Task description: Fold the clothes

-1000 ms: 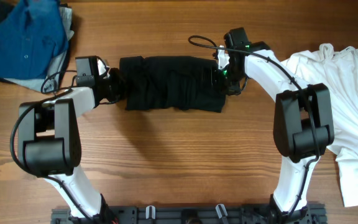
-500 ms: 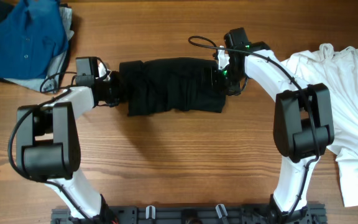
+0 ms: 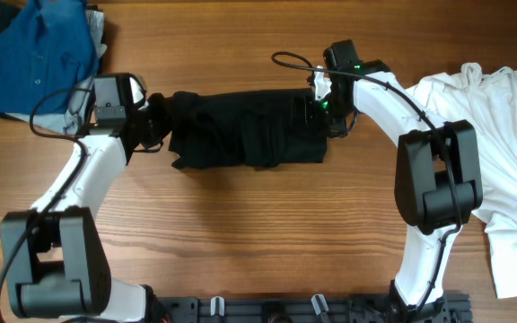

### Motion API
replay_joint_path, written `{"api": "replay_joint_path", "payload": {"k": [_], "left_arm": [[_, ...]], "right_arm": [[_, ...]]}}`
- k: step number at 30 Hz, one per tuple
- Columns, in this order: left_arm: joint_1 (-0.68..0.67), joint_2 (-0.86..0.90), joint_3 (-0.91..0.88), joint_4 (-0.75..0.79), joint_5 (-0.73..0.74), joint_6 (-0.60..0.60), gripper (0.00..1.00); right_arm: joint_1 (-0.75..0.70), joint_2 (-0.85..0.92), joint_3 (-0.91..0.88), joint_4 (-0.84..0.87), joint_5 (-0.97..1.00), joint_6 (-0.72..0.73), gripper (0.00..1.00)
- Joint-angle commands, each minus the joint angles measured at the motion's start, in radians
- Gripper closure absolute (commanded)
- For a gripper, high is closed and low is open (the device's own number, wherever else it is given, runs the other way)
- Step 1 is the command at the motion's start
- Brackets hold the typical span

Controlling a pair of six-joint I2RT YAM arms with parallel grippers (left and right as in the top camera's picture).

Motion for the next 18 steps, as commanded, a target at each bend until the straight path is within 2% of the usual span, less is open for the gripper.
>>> {"api": "replay_joint_path", "payload": {"k": [1, 9, 18], "left_arm": [[-0.060, -0.027, -0.005, -0.014, -0.029, 0.030, 0.96], [-0.184, -0.027, -0.005, -0.032, -0.140, 0.026, 0.96], [-0.139, -0.024, -0.005, -0.077, -0.211, 0.025, 0.96]], "right_arm": [[0.002, 0.040, -0.017, 0.001, 0.003, -0.001, 0.05], [0.002, 0.040, -0.017, 0.000, 0.003, -0.002, 0.04], [0.002, 0.040, -0.017, -0.001, 0.003, -0.002, 0.04]]}}
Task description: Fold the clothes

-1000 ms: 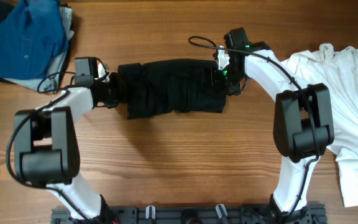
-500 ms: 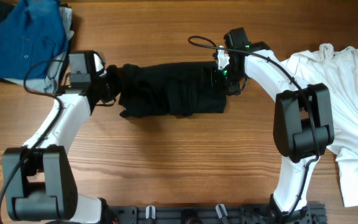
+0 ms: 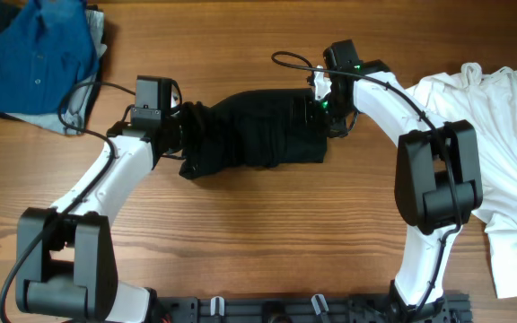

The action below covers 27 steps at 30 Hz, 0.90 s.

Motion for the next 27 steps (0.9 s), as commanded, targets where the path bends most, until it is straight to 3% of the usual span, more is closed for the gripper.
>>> {"api": "replay_joint_path", "payload": {"k": [1, 5, 6, 7, 8, 9, 14, 19, 27], "left_arm": [[0.045, -0.016, -0.005, -0.015, -0.047, 0.015, 0.96], [0.107, -0.014, -0.005, -0.037, -0.047, 0.016, 0.94], [0.123, -0.014, -0.005, -0.048, -0.047, 0.016, 0.72], [0.136, -0.014, -0.005, -0.061, -0.048, 0.017, 0.30], [0.148, -0.013, -0.005, -0.074, -0.050, 0.020, 0.11], [0.158, -0.012, -0.005, -0.088, -0.058, 0.025, 0.02], [0.164, 0.007, -0.005, -0.166, -0.160, 0.119, 0.00], [0.159, 0.040, -0.005, -0.187, -0.160, 0.179, 0.00], [0.057, 0.049, -0.005, -0.073, -0.158, 0.198, 0.00]], "right_arm": [[0.002, 0.040, -0.017, -0.001, 0.006, -0.002, 0.04], [0.003, 0.040, -0.017, 0.000, 0.006, -0.002, 0.03], [0.002, 0.040, -0.017, -0.001, 0.006, -0.002, 0.02], [0.002, 0.040, -0.017, -0.001, 0.006, -0.002, 0.01], [0.002, 0.040, -0.017, -0.001, 0.005, -0.002, 0.01], [0.002, 0.040, -0.017, -0.001, 0.006, -0.002, 0.00], [0.002, 0.040, -0.017, -0.007, -0.010, -0.003, 0.00], [0.002, 0.040, -0.017, -0.007, -0.021, 0.001, 0.00], [0.002, 0.040, -0.017, -0.011, -0.046, -0.003, 0.00]]}}
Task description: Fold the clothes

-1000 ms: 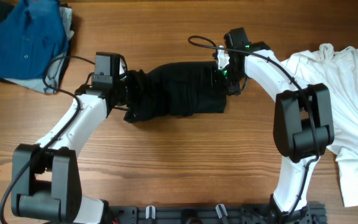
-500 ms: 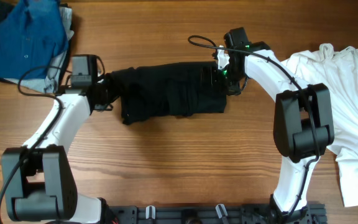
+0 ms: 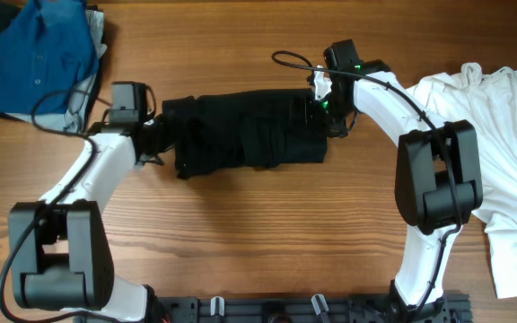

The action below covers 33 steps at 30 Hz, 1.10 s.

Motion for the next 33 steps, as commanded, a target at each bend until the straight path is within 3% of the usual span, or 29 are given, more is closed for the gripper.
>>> {"api": "replay_joint_path", "payload": {"k": [1, 18, 29, 30, 31, 33], "left_arm": [[-0.069, 0.011, -0.003, 0.052, -0.007, 0.017, 0.00], [-0.102, 0.019, -0.004, 0.020, 0.060, -0.020, 0.00], [-0.102, 0.176, -0.005, 0.069, 0.113, -0.020, 0.02], [-0.102, 0.176, -0.005, 0.080, 0.113, -0.020, 0.11], [-0.102, 0.176, -0.005, 0.093, 0.116, -0.020, 0.27], [-0.102, 0.176, -0.005, 0.108, 0.120, -0.021, 0.80]], "right_arm": [[0.003, 0.040, -0.018, -0.011, -0.030, -0.003, 0.00], [0.004, 0.040, -0.018, -0.026, -0.030, -0.002, 0.00], [-0.041, 0.031, 0.039, -0.061, -0.020, -0.056, 0.00], [-0.048, 0.030, 0.052, -0.072, -0.020, -0.057, 0.00], [-0.053, 0.030, 0.067, -0.088, -0.020, -0.062, 0.00], [-0.059, 0.030, 0.095, -0.116, -0.022, -0.081, 0.00]]}}
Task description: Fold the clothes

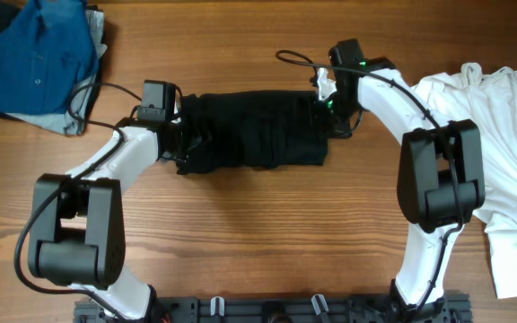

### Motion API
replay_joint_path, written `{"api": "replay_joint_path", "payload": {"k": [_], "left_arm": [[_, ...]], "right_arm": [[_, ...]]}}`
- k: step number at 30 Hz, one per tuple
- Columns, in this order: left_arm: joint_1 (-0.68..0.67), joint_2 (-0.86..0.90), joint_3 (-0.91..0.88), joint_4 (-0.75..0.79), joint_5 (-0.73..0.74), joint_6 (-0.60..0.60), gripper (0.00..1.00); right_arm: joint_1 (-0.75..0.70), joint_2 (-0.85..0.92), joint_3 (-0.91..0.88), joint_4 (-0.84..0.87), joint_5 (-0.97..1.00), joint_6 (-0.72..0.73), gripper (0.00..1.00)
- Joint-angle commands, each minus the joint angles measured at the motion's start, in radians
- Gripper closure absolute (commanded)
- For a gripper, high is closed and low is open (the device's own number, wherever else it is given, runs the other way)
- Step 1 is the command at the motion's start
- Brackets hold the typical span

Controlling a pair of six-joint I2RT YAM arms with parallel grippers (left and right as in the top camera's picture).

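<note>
A black garment [254,130] lies folded into a long strip across the middle of the wooden table. My left gripper [183,136] is at the strip's left end, its fingers buried in the bunched cloth there. My right gripper [328,115] is at the strip's right end, pressed down into the cloth. Neither pair of fingertips shows, so whether the jaws are open or shut cannot be told. A white garment [501,135] lies spread at the right edge.
A pile of blue clothes [34,54] sits at the far left corner. Black cables run from both wrists. The arm bases stand at the near edge of the table [258,233].
My left gripper moved right and slightly up, onto the left end of the black strip, which is now shorter and bunched there. The right gripper stayed at the right end.
The left gripper held the strip's left end stretched out, then it was further right with the cloth bunched, then back left with the strip flatter. Now it is in over the left end again. The right gripper stayed on the right end throughout.
</note>
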Motion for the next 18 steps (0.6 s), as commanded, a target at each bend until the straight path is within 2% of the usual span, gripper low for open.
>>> {"api": "replay_joint_path", "payload": {"k": [1, 12, 18], "left_arm": [[-0.002, 0.053, -0.026, 0.013, 0.034, -0.003, 0.96], [-0.001, 0.043, -0.026, 0.009, 0.025, -0.004, 0.96], [-0.002, -0.031, -0.026, -0.028, -0.046, -0.011, 0.96]], "right_arm": [[-0.023, 0.027, 0.072, -0.040, 0.000, -0.043, 0.00], [-0.023, -0.005, 0.105, -0.090, 0.057, -0.061, 0.00], [-0.023, -0.011, 0.105, -0.099, 0.060, -0.064, 0.01]]}}
